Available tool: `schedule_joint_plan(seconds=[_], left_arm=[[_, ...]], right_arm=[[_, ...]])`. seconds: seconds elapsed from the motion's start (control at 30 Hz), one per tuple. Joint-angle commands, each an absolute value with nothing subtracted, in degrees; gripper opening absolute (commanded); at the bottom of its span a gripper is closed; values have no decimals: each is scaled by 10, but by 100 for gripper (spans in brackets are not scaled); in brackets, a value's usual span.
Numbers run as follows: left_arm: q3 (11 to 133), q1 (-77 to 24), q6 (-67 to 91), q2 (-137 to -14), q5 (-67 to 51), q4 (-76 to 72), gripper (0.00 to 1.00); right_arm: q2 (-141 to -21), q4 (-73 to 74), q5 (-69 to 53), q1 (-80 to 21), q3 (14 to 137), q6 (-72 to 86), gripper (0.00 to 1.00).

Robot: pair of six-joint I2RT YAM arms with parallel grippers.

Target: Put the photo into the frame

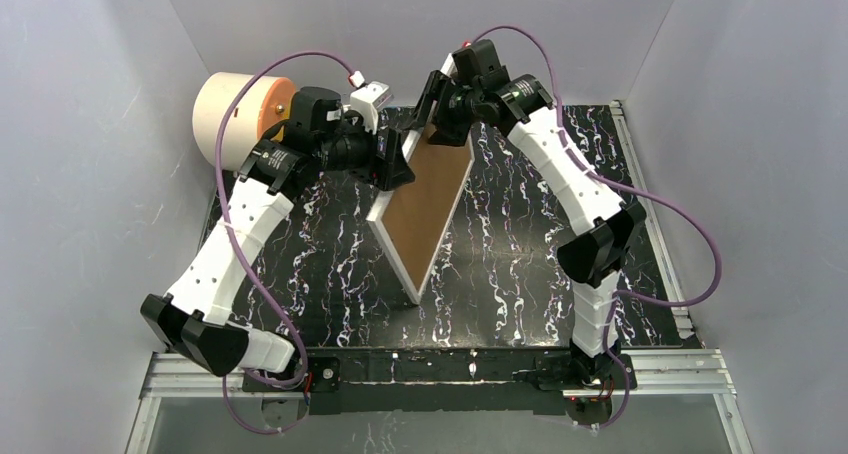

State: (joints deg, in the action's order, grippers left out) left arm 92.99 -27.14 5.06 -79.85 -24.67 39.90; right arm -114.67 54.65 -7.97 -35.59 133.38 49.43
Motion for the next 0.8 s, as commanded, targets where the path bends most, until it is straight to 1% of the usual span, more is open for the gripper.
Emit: schedule_joint_plan(seconds=[0.0, 0.07, 0.1, 0.23, 0.3, 0.4, 0.5, 0.6, 0.63, 0.77], left_arm=[[911, -273, 70, -756, -331, 327, 78], [897, -273, 95, -748, -352, 285, 83], [891, -273, 111, -746, -360, 264, 85], [868, -273, 178, -752, -385, 184, 87], [857, -273, 203, -759, -380, 155, 87], [846, -273, 227, -775, -338, 141, 87], [842, -273, 240, -804, -275, 158, 87], [835, -272, 250, -829, -228, 177, 87], [826, -272, 254, -836, -219, 176, 87], [807, -269, 261, -864, -191, 177, 86]], right_arm=[[-1076, 565, -53, -345, 1277, 466, 66], [-1047, 563, -62, -333, 1241, 465, 63], [-1035, 565, -71, -326, 1227, 464, 60], [-1005, 599, -79, -303, 1215, 447, 51], [-991, 614, -82, -291, 1214, 436, 50], [-972, 629, -98, -264, 1198, 418, 50], [-949, 638, -117, -235, 1167, 400, 51], [-929, 632, -163, -190, 1122, 376, 51], [-923, 623, -183, -176, 1102, 367, 50], [-912, 605, -206, -138, 1044, 322, 37]])
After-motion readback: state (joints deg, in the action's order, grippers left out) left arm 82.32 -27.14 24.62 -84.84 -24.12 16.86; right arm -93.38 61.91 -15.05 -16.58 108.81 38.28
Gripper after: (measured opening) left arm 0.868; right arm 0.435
